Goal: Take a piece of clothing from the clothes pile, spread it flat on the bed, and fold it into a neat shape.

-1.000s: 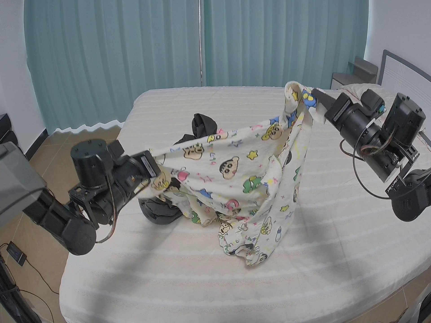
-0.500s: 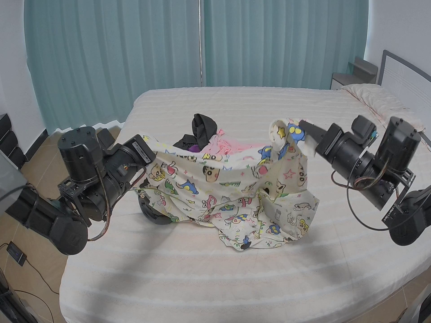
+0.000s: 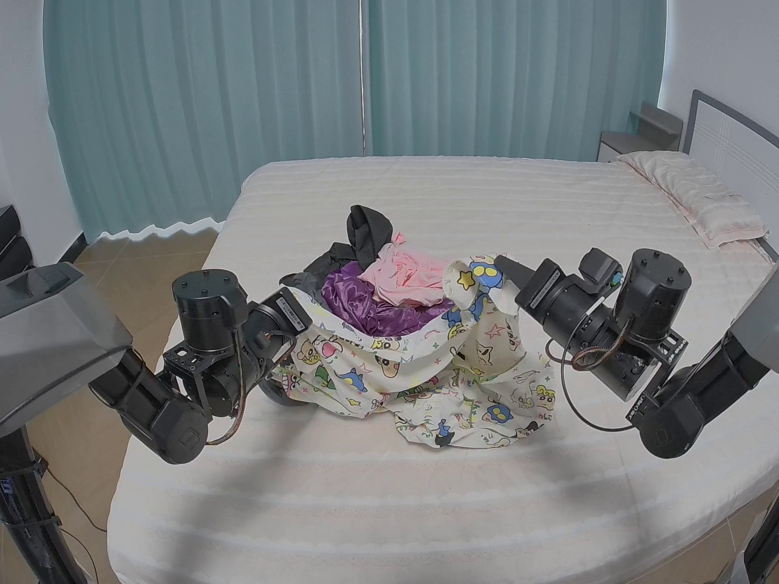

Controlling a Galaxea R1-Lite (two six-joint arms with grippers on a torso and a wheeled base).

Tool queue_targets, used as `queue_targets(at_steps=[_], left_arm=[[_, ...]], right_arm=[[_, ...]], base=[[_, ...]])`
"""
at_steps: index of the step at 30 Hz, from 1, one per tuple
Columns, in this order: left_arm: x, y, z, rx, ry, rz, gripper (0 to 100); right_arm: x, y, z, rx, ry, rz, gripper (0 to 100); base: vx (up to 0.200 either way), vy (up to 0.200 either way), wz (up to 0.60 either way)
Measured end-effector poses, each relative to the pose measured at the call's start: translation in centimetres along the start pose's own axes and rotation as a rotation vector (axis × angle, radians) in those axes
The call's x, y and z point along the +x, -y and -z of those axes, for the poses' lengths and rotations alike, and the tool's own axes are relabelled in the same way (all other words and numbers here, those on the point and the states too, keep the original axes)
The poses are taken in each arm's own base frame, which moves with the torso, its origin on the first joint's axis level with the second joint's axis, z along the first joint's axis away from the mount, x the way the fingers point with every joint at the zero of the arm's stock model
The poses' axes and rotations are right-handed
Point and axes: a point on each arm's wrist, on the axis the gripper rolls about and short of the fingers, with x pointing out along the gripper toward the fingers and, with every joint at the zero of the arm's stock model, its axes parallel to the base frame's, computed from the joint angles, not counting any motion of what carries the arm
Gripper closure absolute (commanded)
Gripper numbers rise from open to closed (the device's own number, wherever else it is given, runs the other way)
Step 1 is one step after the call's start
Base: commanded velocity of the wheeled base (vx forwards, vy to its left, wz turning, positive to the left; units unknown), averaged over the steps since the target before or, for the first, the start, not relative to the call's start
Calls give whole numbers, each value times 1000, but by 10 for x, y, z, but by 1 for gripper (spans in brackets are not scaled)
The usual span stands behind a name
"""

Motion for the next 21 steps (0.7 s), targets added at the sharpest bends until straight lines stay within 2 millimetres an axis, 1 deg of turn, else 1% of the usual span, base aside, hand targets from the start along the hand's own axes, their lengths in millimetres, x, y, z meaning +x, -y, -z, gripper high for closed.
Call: queue_targets(at_steps=[3, 10, 18, 21], left_arm=[[-1, 0, 5, -14, -16, -1, 100], [-4, 3, 5, -28, -9, -6, 100], [-5, 6, 2, -58, 2, 2, 100], [-6, 8, 2, -99, 0, 9, 100]], right_arm=[[-4, -1, 8, 2, -14, -14, 100], [-15, 0, 10, 4, -2, -27, 100], [-19, 6, 11, 25, -10, -10, 100], [-19, 7, 10, 30, -6, -8, 100]], base=[[-200, 0, 0], [-200, 0, 0], [0, 0, 0], [0, -200, 0]])
